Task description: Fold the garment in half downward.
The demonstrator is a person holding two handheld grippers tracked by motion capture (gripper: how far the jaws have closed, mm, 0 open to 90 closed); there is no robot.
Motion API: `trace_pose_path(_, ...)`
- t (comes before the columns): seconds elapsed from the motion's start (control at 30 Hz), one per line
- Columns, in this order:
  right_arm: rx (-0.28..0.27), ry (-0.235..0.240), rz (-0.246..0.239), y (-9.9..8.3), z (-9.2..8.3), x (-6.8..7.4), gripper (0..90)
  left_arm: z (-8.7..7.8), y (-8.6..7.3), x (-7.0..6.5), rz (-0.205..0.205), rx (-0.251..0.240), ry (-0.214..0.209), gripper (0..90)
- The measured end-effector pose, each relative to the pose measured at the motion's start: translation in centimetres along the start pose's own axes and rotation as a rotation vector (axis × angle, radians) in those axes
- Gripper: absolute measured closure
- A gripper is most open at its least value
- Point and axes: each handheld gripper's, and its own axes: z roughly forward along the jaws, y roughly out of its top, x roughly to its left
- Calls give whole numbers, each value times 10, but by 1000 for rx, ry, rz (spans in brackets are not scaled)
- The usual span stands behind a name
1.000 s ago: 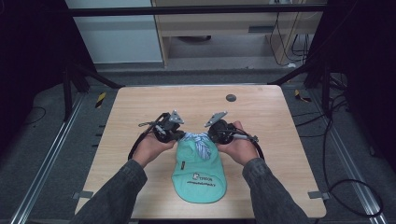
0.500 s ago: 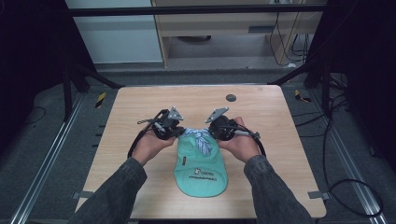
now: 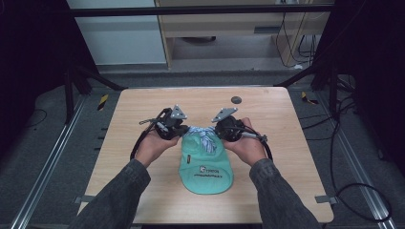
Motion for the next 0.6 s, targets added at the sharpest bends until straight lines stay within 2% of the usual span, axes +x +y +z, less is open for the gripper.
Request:
trace_pose_path(0.33, -10, -17, 14, 1, -7, -6, 833, -2, 12, 0, 13, -9, 14, 876)
trace_pose_path(0.6, -14, -19, 18, 1, -9, -9, 834, -3, 13, -1, 17, -17, 14, 876)
